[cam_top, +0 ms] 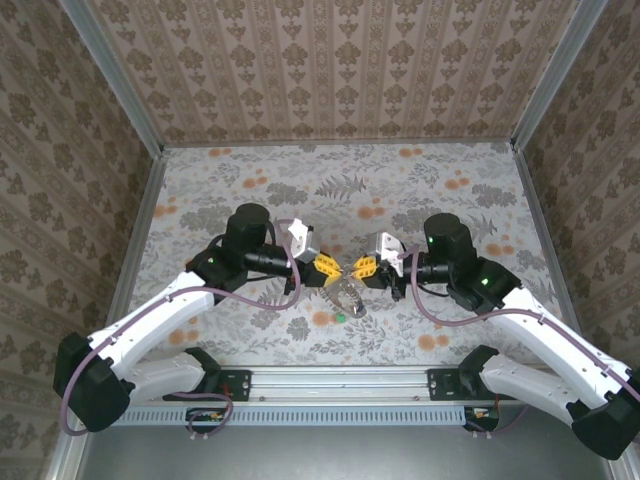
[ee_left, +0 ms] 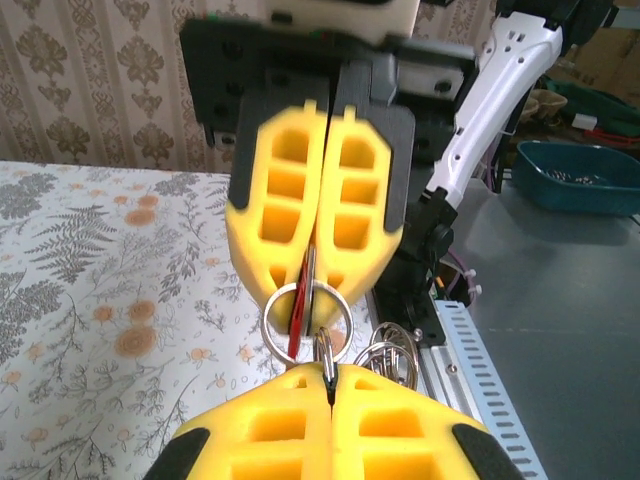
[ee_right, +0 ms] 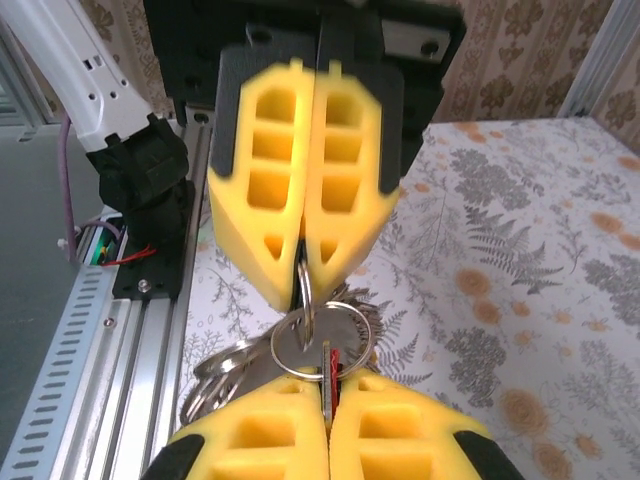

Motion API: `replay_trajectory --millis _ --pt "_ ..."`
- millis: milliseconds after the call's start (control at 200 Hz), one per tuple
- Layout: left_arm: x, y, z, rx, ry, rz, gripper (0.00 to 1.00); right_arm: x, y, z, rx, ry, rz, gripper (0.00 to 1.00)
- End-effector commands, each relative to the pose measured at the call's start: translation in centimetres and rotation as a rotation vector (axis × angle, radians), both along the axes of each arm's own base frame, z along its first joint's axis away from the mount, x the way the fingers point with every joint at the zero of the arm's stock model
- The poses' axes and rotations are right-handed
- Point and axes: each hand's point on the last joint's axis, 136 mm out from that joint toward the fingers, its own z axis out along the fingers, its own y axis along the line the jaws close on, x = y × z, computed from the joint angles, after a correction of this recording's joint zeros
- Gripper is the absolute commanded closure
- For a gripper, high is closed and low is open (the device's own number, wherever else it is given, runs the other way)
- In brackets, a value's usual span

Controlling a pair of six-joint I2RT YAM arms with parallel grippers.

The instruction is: Put the keys on the keyring

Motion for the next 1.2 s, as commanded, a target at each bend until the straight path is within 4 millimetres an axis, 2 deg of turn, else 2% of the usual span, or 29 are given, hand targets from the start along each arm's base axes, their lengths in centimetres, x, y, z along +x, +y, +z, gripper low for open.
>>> replay_trajectory --millis 0,230,265,335,390,530,635,715,825,920,945,970,995,1010,1020,1110,1200 --pt "-0.1 0.4 1.5 -0.02 -0.056 -0.001 1.0 0.3 -0.3 1.5 -0.022 -0.064 -0.005 1.0" --pt "0.9 0.5 0.2 0.031 -0.049 0.062 1.0 1.3 -0.6 1.8 -0.182 -0.16 -0.011 1.0" --pt "1.3 0.5 -0.1 0.038 -0.049 0.086 1.0 1.4 -0.8 1.3 -0.233 -0.172 -0.015 1.0" --pt "2.3 0.6 -0.6 0.046 -0.042 0.147 0.9 1.8 -1.0 1.3 -0.306 -0.223 -0.023 1.0" --pt "3.2 0.7 -0.8 0.045 -0.023 0.193 0.78 2.3 -1.2 1.5 -0.356 -0.263 -0.03 1.0" --pt "4.8 2.2 -0.7 0.062 0.022 0.292 0.62 3.4 -1.4 2.1 -0.474 -0.362 -0.039 1.0" --pt "5.7 3.8 -0.9 0.064 0.029 0.385 0.56 4.7 -1.1 2.5 -0.56 -0.447 -0.053 1.0" --pt "7.3 5.8 -1.6 0.088 0.049 0.521 0.51 5.4 -0.5 2.7 -0.603 -0.493 -0.052 1.0" --pt "10.3 9.6 -3.0 0.157 0.11 0.752 0.46 6.5 0.5 3.1 -0.667 -0.585 -0.069 1.0" --pt "13.0 13.9 -4.3 0.189 0.328 0.949 0.38 7.3 0.6 4.1 -0.714 -0.697 -0.101 1.0" --pt "13.4 14.8 -4.5 0.188 0.389 0.99 0.34 7.6 0.4 4.3 -0.725 -0.72 -0.112 1.0" --pt "14.0 15.9 -4.9 0.183 0.445 1.037 0.25 7.8 0.3 4.5 -0.731 -0.738 -0.125 1.0" --pt "14.3 16.7 -5.0 0.177 0.477 1.069 0.15 8.0 0.3 4.7 -0.73 -0.748 -0.135 1.0" --pt "14.6 17.1 -5.0 0.171 0.488 1.086 0.04 8.0 0.4 4.7 -0.731 -0.753 -0.133 1.0" --pt "14.7 17.4 -5.1 0.172 0.495 1.098 0.01 8.1 0.4 4.7 -0.732 -0.754 -0.131 1.0" --pt "15.4 20.1 -6.0 0.201 0.482 1.232 0.0 8.0 1.2 4.1 -0.728 -0.725 -0.107 1.0" --pt "16.0 22.4 -6.3 0.191 0.483 1.334 0.0 8.4 3.0 3.6 -0.694 -0.661 -0.129 1.0"
